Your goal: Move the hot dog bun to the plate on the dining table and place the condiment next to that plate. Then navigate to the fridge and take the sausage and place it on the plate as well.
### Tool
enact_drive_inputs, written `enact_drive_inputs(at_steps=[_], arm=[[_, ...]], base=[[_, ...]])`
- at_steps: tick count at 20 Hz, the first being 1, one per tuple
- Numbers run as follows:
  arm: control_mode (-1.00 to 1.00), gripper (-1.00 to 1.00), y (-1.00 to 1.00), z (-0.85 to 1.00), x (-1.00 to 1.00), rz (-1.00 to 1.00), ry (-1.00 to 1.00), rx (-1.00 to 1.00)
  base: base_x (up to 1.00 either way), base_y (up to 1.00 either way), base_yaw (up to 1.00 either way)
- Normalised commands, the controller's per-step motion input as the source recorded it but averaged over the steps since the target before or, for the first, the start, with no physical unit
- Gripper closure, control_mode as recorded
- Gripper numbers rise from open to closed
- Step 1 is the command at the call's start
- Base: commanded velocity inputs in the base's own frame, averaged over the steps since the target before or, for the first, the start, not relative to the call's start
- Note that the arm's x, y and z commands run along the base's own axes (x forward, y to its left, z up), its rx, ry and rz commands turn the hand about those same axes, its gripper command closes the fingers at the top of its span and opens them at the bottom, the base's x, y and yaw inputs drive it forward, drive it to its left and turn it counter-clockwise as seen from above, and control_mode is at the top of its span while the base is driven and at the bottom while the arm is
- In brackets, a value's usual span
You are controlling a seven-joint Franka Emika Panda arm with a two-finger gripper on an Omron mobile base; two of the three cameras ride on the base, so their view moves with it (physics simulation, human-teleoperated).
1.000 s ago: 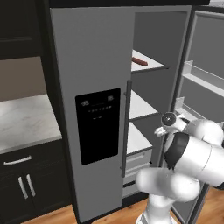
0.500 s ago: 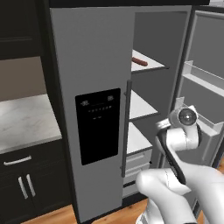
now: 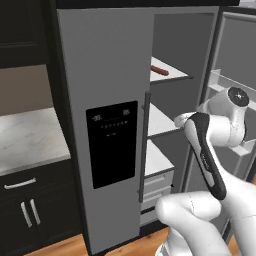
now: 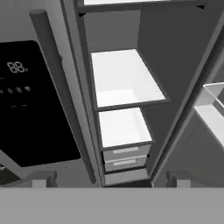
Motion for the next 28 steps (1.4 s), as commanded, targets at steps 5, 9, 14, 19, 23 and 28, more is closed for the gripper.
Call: enact_drive_inputs(at_steps=[5, 9, 14, 19, 23, 28], arm=[[-1.0, -1.0, 0.42, 0.32, -0.82, -0.04, 0.18, 0.18], [-1.0, -1.0, 0.03, 0.18, -1.0, -0.06, 0.08, -0.01], [-1.0, -1.0, 0.0, 0.03, -0.74, 0.0, 0.09, -0.12], [1.0, -1.0, 0.0, 0.0, -0.07, 0.0, 0.0, -0.07], [1.0, -1.0, 0.0, 0.0, 0.0, 0.0, 0.0, 0.0], [1.0, -1.0, 0.0, 0.0, 0.0, 0.0, 0.0, 0.0]], base=[[0.0, 0.0, 0.0], [0.0, 0.0, 0.0], [0.0, 0.0, 0.0], [0.05, -0.17, 0.0], [0.45, -0.66, 0.01], [0.43, -0.5, 0.07]])
